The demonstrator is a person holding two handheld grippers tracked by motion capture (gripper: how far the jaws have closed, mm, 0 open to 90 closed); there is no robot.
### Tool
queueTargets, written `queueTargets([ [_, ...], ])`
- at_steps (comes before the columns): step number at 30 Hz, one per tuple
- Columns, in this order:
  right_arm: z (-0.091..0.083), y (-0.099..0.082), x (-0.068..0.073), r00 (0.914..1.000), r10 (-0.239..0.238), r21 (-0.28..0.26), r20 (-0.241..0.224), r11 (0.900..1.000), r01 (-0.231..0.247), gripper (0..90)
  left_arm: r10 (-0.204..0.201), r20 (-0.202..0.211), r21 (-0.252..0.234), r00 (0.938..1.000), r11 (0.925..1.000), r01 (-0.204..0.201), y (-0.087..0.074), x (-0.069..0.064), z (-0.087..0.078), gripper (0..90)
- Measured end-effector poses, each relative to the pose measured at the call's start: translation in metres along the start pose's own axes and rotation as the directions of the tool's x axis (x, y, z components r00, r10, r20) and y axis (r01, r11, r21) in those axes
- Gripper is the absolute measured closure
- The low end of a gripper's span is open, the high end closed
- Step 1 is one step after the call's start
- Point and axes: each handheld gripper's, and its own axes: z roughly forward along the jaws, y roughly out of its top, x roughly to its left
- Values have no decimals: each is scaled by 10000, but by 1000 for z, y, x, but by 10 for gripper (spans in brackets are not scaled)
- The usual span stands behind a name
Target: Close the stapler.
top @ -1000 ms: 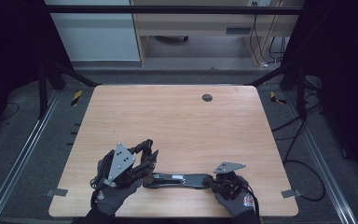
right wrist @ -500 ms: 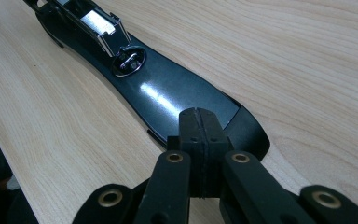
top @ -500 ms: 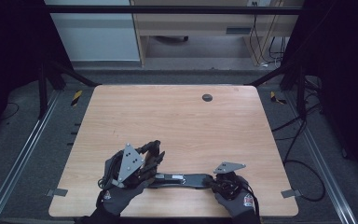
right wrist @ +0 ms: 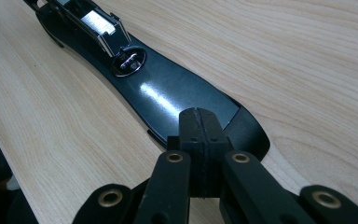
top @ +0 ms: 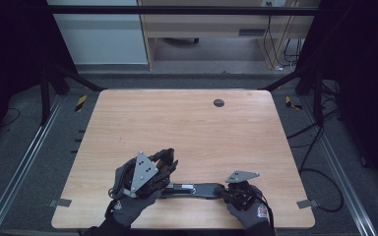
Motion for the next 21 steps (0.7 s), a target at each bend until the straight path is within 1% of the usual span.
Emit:
queueTargets([
  [12,0,0,0,10000,-27,-11,2,10000,27,900,231,70,90,9997,9997,-231,1,-7,7,520],
  [21,0,0,0,10000,-31,-26,-27,10000,31,900,268,134,139,9996,9995,-270,1,-10,10,514],
])
